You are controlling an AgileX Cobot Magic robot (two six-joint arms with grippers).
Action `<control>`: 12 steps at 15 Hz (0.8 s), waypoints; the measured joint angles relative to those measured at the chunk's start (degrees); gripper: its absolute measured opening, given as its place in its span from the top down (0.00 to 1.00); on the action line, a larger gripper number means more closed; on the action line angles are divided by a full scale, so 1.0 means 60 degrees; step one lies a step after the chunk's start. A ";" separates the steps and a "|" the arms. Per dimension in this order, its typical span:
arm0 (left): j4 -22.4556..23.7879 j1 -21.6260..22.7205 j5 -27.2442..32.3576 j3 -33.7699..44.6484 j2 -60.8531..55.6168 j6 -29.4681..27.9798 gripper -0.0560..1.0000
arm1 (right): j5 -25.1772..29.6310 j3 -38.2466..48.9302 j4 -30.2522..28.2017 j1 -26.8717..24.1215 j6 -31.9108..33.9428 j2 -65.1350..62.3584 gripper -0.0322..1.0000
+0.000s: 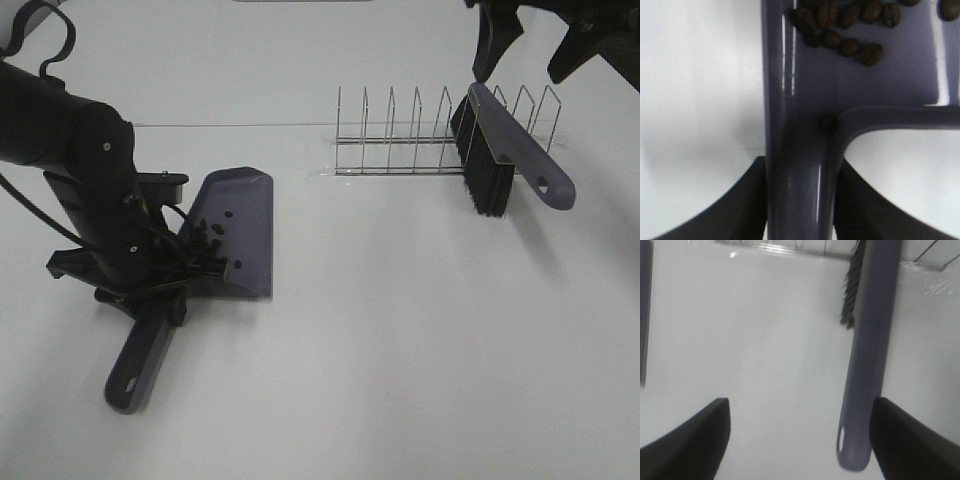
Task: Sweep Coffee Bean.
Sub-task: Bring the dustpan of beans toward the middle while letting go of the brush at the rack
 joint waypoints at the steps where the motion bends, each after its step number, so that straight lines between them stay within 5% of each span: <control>1: -0.0029 -0.0134 0.0000 -0.0248 0.0029 0.0000 0.61 | 0.0000 0.0926 -0.0220 0.0477 0.0057 -0.0506 0.25; 3: -0.0201 -0.0306 -0.0048 -0.0764 0.0363 0.0000 0.61 | -0.0506 0.3104 -0.0372 0.1604 0.0411 -0.1929 0.25; 10: -0.0554 -0.0306 0.0010 -0.1050 0.0793 0.0038 0.61 | -0.0879 0.5701 -0.0420 0.2731 0.1031 -0.4326 0.25; 11: -0.0611 -0.0306 0.0000 -0.1050 0.0793 0.0038 0.57 | -0.0898 0.6083 -0.0458 0.2731 0.1089 -0.4756 0.25; 12: -0.0802 -0.0315 0.0000 -0.1060 0.0783 0.0210 0.33 | -0.0888 0.6904 -0.0678 0.2731 0.1241 -0.5567 0.25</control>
